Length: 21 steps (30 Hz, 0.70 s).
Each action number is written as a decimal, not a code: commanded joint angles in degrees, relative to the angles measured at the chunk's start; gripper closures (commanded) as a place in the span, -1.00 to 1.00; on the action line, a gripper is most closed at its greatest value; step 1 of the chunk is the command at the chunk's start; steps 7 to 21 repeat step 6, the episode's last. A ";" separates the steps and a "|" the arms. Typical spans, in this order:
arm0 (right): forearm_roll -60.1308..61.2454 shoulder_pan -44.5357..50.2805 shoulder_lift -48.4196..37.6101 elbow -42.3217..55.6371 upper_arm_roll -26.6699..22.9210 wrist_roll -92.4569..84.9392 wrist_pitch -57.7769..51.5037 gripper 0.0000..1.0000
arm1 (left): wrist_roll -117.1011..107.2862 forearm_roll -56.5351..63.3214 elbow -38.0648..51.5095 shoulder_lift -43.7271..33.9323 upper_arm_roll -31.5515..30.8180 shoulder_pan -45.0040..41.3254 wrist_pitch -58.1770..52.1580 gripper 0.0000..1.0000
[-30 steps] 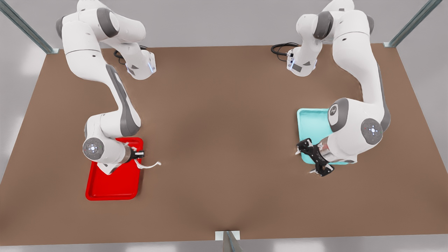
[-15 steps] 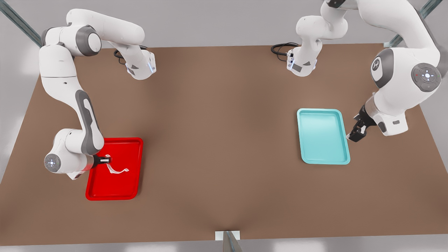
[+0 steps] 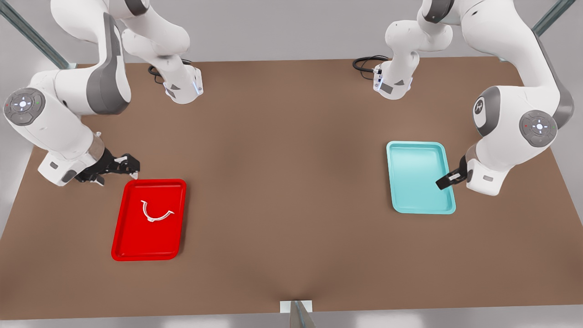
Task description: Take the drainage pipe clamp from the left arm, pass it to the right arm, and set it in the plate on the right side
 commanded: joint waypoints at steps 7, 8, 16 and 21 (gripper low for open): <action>3.86 1.65 -0.18 0.20 -2.75 2.08 -7.95 -1.00 | 25.06 -0.02 0.01 0.02 0.00 -0.04 0.02 -1.00; 3.86 1.65 -0.18 0.20 -2.75 2.08 -7.95 -1.00 | 25.06 -0.02 0.01 0.02 0.00 -0.04 0.02 -1.00; 3.86 1.65 -0.18 0.20 -2.75 2.08 -7.95 -1.00 | 25.06 -0.02 0.01 0.02 0.00 -0.04 0.02 -1.00; 3.86 1.65 -0.18 0.20 -2.75 2.08 -7.95 -1.00 | 25.06 -0.02 0.01 0.02 0.00 -0.04 0.02 -1.00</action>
